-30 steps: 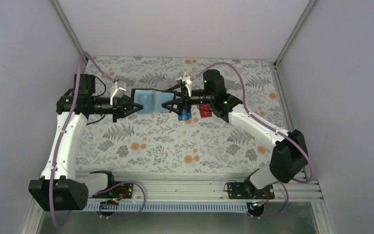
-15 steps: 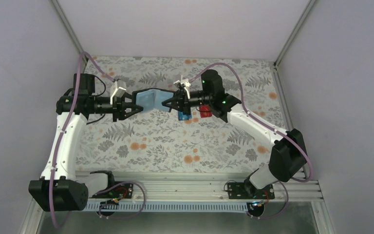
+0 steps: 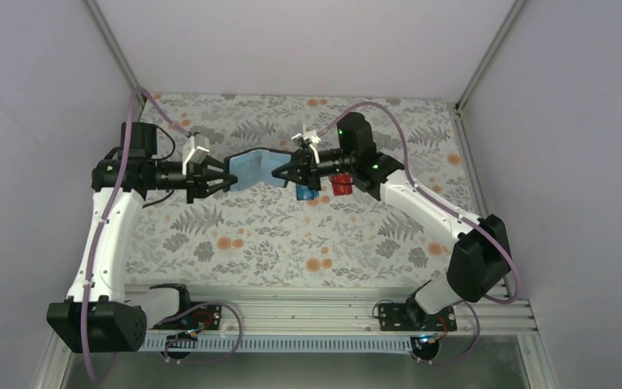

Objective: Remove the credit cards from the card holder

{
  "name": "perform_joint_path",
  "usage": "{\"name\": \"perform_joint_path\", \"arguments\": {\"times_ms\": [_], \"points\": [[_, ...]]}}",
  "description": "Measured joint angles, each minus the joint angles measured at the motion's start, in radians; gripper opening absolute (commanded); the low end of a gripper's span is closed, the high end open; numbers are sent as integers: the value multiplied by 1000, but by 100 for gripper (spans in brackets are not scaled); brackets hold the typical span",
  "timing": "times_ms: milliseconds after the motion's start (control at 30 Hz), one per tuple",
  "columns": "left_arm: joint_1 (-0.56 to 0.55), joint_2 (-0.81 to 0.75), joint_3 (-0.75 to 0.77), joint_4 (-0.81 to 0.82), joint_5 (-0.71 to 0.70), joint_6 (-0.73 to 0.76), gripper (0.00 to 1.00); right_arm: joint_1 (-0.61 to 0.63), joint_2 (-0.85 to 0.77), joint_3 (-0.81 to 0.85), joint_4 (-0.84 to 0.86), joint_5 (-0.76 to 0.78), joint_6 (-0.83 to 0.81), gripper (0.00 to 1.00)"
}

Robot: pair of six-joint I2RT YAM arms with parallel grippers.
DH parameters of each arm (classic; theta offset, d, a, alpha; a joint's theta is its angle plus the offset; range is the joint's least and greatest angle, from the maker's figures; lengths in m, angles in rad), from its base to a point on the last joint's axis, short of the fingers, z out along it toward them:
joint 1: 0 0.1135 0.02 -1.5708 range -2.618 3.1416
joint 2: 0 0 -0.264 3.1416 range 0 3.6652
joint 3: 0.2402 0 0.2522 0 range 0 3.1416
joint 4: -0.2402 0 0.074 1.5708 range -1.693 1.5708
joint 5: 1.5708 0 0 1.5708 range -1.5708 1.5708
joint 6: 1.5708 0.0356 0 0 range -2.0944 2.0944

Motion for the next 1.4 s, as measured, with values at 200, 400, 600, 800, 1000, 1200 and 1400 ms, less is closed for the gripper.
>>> {"name": "perform_joint_path", "arguments": {"times_ms": [200, 400, 600, 800, 1000, 1200, 1400], "points": [[0, 0, 0, -1, 0, 1, 11, -1, 0, 7, -14, -35, -20, 4], [2, 0, 5, -37, 18, 59, 5, -1, 0, 20, -44, -72, -50, 4], [2, 0, 44, -162, 56, 200, 2, -1, 0, 44, -68, -103, -82, 4], [5, -1, 42, -98, 38, 114, 2, -1, 0, 50, -74, -112, -85, 4], [3, -2, 13, 63, -35, -68, 12, 2, 0, 50, -81, -93, -80, 4], [0, 0, 8, 128, -58, -123, 31, 14, 0, 71, -82, -87, -76, 4], [-15, 3, -7, 167, -72, -142, 31, 32, 0, 87, -82, -89, -69, 4]]}}
